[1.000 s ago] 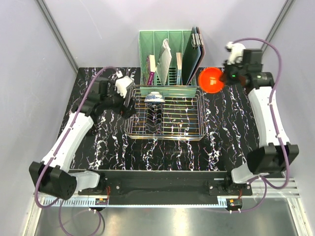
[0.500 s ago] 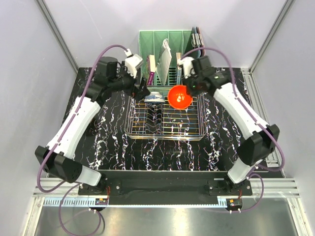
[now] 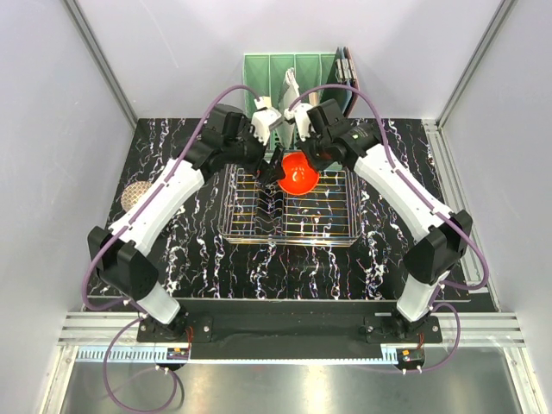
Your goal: Load the bowls into the dish rack
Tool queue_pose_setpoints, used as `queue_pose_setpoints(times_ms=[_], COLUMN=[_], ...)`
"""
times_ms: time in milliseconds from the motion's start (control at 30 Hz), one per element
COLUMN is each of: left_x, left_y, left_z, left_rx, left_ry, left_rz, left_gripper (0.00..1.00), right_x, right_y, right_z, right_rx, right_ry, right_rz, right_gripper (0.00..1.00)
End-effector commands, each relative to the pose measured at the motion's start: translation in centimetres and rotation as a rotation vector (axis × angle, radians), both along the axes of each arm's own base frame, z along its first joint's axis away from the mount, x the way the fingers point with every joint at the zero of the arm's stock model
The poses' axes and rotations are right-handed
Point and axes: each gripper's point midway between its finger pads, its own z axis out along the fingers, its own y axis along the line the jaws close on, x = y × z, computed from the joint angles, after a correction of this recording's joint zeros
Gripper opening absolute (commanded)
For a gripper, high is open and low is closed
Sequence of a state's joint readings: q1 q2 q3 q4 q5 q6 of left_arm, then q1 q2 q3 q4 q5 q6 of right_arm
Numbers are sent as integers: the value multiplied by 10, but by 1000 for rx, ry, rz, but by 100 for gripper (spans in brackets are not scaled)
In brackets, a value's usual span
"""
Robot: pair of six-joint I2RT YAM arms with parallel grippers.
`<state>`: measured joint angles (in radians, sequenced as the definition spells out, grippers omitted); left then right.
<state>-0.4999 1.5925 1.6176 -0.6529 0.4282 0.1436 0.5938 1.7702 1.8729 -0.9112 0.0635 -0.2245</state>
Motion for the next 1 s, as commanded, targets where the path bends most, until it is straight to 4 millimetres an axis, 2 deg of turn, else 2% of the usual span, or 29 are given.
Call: queue_pose_setpoints(times_ms=[0, 167, 333, 467, 667, 767, 800, 967], left_x=[12, 17, 20, 19, 15, 11, 10, 8], left_y=[-12, -17, -21, -24, -26, -22, -20, -11], left_z=[20, 14, 2, -9, -13, -8, 3, 24], left_rx=[-24, -5, 19, 38, 38, 25, 7, -30], left_ry=[-61, -61, -48, -34, -17, -29, -56, -103], left_rz=[15, 22, 21, 13, 11, 28, 36, 97], left_gripper=[99, 99, 83, 80, 77, 78, 80, 88], right_x=[-3, -8, -12, -15, -12, -10, -9, -2], right_y=[16, 21, 22, 22, 15, 14, 15, 17], right_z=[29, 34, 43, 52, 56, 51, 50, 42], right_rx=[47, 53, 70, 90, 76, 77, 83, 101], right_ry=[-63, -70, -83, -91, -114, -111, -112, -98], right_rz=[29, 43, 51, 53, 16, -6, -12, -68], right_gripper=[0, 0, 0, 0, 0, 0, 0, 0])
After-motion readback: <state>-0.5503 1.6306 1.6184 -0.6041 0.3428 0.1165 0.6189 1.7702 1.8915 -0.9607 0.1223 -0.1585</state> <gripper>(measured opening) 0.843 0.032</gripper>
